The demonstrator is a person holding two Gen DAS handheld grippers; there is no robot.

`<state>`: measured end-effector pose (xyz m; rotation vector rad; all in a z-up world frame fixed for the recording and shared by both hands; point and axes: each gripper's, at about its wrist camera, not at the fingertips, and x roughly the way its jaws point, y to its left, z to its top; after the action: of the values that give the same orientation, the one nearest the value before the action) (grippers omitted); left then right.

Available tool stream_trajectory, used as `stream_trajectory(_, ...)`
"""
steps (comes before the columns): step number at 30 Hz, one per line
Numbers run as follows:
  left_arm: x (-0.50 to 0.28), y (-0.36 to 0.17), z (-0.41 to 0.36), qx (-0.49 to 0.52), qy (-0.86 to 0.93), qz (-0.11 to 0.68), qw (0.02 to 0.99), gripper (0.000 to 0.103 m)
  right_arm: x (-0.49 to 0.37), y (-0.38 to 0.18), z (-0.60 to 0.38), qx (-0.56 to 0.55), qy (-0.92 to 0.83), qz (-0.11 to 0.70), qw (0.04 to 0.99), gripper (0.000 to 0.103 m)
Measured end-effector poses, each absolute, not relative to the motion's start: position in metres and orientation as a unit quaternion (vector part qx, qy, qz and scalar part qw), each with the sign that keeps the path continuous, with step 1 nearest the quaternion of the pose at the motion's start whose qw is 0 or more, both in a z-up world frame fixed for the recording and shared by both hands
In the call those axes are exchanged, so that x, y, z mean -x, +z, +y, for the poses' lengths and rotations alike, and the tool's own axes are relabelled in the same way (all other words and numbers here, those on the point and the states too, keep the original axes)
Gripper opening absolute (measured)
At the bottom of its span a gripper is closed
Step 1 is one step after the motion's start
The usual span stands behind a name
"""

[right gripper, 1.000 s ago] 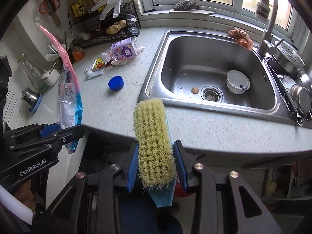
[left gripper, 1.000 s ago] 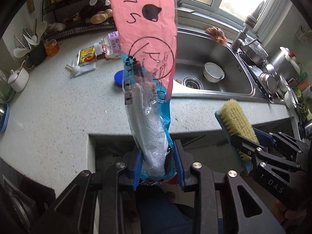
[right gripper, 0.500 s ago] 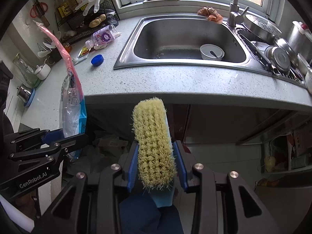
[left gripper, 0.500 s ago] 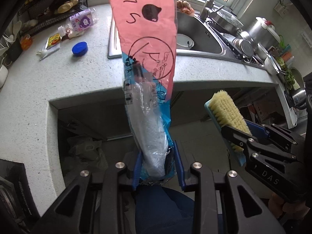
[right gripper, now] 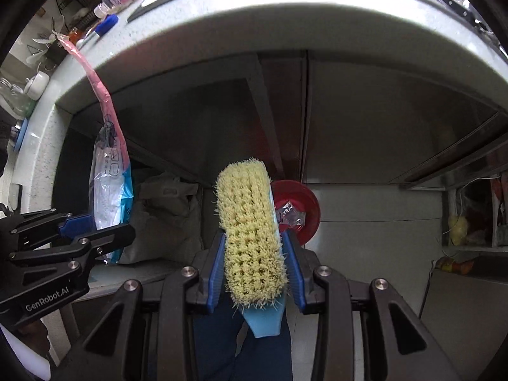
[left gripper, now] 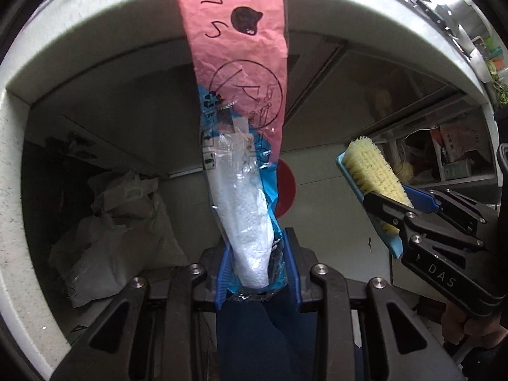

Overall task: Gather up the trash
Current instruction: 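Carry the bag with left tool while right tool carries the brush toward the bucket, then open the right tool to drop the yellow scrub brush into the red bucket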

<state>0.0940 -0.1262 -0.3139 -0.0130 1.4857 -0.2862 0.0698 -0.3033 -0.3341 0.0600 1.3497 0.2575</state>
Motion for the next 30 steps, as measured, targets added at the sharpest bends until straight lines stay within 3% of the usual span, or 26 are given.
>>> stream_trajectory(11,-0.116,-0.476,-0.123,0.050,-0.110,0.680,0.723,0.028,-0.105,-0.505,-0.292,0.003,0.138,0.645,0.752,0.033)
stream_trajectory(21,-0.125,-0.535,-0.126,0.059,-0.101,0.681,0.722,0.028,-0.118,-0.581,-0.283,0.035,0.150,0.649,0.745,0.036)
stream_trajectory(23,-0.126,-0.538,-0.125,0.054,-0.097,0.680,0.724,0.028,-0.118,-0.582,-0.279,0.042,0.147,0.644,0.749,0.057)
stream_trajectory(25,-0.126,-0.539,-0.125,0.049,-0.094,0.680,0.725,0.028,-0.115,-0.581,-0.277,0.036,0.155,0.642,0.750,0.069)
stream_trajectory(30,-0.124,-0.530,-0.128,0.033,-0.097,0.681,0.725,0.028,-0.113,-0.573,-0.283,0.038,0.149,0.636,0.756,0.082)
